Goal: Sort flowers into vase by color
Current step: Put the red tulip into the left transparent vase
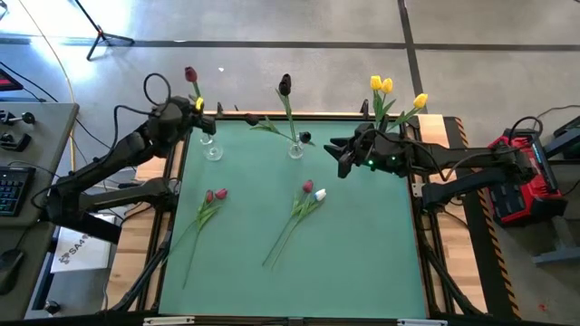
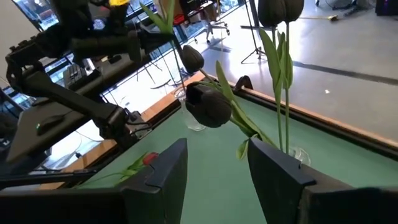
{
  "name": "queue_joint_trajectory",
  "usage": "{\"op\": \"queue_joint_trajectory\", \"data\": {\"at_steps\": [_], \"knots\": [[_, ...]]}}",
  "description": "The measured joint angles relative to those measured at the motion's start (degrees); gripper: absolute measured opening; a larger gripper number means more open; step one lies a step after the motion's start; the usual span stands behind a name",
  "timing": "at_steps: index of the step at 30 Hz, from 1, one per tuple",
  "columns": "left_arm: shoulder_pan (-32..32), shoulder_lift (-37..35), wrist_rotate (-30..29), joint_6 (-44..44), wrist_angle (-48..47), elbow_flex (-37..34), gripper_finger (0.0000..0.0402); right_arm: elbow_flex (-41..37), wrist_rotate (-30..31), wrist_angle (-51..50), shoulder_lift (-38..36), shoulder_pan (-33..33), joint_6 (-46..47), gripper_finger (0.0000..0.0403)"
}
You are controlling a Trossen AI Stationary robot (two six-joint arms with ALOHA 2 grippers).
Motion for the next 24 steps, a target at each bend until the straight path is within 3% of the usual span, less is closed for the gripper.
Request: {"op": "queue_joint_trajectory", "data": {"at_steps": [7, 16, 24], "knots": [[0.2, 0.0, 0.1, -8.4, -6.4, 0.0, 0.0048, 0.0, 1.2, -11.1, 0.0, -0.4, 6.4, 0.0158], [0.2, -0.1, 6.6, -13.1, -10.4, 0.0, 0.0135, 0.0, 2.0, -32.8, 0.0, -0.1, 24.2, 0.0158], [0.2, -0.1, 8.0, -11.5, -9.5, 0.1, 0.0151, -8.4, 1.5, -32.5, 0.0, 0.2, 25.4, 0.0158]]}}
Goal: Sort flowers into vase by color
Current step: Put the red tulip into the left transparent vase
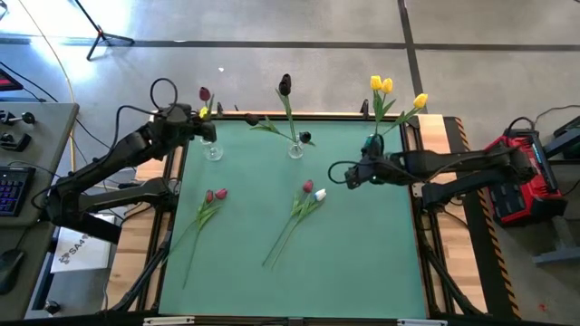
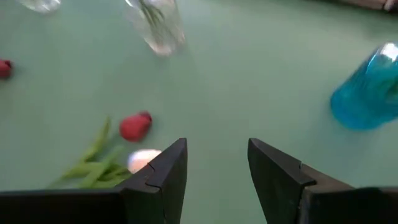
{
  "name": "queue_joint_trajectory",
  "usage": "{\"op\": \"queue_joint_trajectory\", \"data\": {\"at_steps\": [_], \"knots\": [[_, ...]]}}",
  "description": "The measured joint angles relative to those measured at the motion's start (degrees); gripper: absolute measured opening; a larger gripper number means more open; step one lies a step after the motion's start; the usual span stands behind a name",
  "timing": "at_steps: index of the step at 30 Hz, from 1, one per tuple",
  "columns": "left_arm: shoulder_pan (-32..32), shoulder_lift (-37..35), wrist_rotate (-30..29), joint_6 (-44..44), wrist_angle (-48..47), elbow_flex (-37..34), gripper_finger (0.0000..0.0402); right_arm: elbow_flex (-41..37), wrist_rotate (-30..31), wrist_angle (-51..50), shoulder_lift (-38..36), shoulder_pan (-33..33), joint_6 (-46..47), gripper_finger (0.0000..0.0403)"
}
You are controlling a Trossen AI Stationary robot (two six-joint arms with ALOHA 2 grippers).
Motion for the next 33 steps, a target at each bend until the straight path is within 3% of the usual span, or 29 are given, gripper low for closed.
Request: {"op": "queue_joint_trajectory", "data": {"at_steps": [5, 11, 20, 27, 33], "knots": [[0.0, -0.2, 3.3, -0.6, -0.2, 0.0, 0.0151, -7.5, -6.2, 7.9, 0.0, -0.2, 6.1, 0.0158], [0.0, -0.4, 3.1, 1.4, -0.4, 0.0, 0.0151, -15.6, -11.0, 18.2, 0.0, 1.2, 14.0, 0.0158], [-0.7, -0.4, 6.1, -0.1, -2.3, 0.3, 0.0148, -22.9, -16.2, 20.2, 0.0, 4.1, 26.1, 0.0158], [-2.9, -0.3, 3.0, -0.1, -11.4, 7.2, 0.0137, -25.9, -17.1, 21.3, 0.0, 5.8, 28.7, 0.0158], [-3.5, -0.3, 2.3, 0.0, -10.2, 5.9, 0.0142, -28.7, -18.6, 29.3, 1.3, 5.8, 27.4, 0.0158]]}}
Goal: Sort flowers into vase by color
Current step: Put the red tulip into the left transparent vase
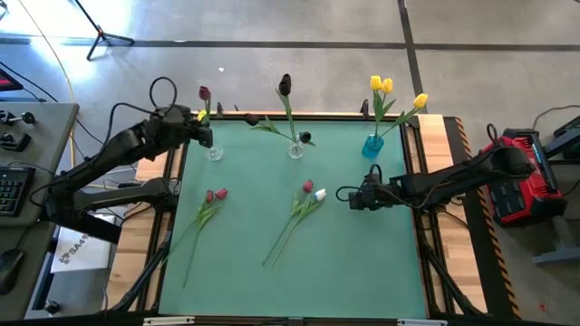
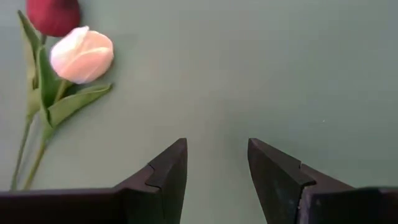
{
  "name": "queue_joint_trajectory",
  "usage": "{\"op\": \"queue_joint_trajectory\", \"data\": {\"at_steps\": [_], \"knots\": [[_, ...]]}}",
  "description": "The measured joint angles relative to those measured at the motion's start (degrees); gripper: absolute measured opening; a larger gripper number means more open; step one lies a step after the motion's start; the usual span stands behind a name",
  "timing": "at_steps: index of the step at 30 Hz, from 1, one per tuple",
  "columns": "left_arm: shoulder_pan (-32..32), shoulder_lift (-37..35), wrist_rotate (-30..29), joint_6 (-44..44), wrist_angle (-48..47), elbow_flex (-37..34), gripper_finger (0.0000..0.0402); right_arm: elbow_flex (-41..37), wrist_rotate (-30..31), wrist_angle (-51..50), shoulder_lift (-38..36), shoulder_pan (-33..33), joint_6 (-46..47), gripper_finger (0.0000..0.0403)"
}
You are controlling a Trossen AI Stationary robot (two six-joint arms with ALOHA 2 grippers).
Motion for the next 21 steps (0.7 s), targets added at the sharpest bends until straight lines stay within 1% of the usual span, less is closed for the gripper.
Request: {"op": "queue_joint_trajectory", "data": {"at_steps": [6, 11, 14, 16, 18, 21], "knots": [[-0.1, 0.0, 4.0, -3.8, -0.3, -0.8, 0.0154, -0.4, -0.4, 4.6, 5.1, 0.1, -0.2, 0.0156], [-0.1, -0.7, 7.4, -5.5, 0.0, -0.8, 0.015, -0.4, -0.3, 10.2, 7.4, 1.2, -0.3, 0.0156], [-1.3, -1.1, 9.4, -4.1, 4.3, -0.8, 0.0139, -0.5, -0.8, 12.1, 7.6, 2.0, -0.3, 0.0156], [-2.7, -1.1, 9.7, -3.1, 7.6, -0.8, 0.013, -0.5, -2.0, 13.5, 7.6, 2.3, -0.3, 0.0156], [-3.8, -0.5, 8.7, -2.9, 9.5, -0.8, 0.0121, -0.6, -3.2, 14.9, 7.7, 2.7, -0.2, 0.0156], [-4.6, 0.0, 6.9, -2.6, 9.2, -0.8, 0.0111, -0.6, -3.6, 16.1, 7.7, 3.2, -0.2, 0.0156]]}}
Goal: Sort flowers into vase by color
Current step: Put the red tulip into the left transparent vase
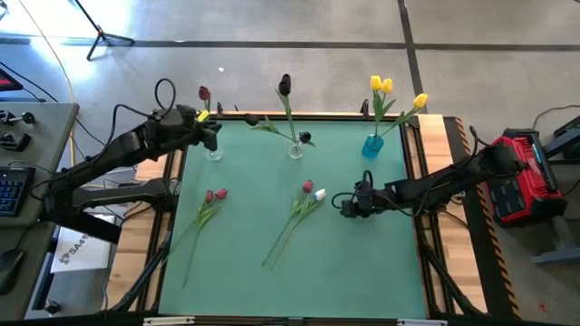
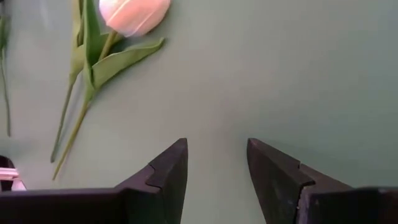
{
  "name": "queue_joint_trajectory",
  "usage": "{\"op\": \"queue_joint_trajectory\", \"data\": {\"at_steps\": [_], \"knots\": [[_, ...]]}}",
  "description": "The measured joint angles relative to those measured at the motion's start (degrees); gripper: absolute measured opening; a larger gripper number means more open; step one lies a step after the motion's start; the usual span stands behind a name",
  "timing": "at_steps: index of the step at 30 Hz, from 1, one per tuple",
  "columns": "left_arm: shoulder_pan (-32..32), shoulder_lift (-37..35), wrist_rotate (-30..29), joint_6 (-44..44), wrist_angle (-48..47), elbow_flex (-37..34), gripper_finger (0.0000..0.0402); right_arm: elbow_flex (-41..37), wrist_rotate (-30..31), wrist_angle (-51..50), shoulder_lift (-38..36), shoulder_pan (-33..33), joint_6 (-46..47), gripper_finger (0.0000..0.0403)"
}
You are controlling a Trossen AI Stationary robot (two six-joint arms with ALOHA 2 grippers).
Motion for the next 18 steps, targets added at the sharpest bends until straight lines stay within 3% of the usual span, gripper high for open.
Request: {"op": "queue_joint_trajectory", "data": {"at_steps": [8, 13, 18], "knots": [[-6.1, -0.3, -2.0, -0.9, -4.2, -0.1, 0.0077, 0.0, 1.7, 0.5, 1.7, 2.7, 0.3, 0.0155], [-17.0, -3.1, -2.7, -7.3, -6.6, -4.6, 0.0061, 0.2, 1.9, 3.7, 3.9, 2.8, -0.9, 0.0155], [-29.2, -4.9, -10.5, -14.6, -7.7, -6.4, 0.0055, 0.0, 2.8, 10.0, 5.2, 1.6, -1.5, 0.0155]]}}
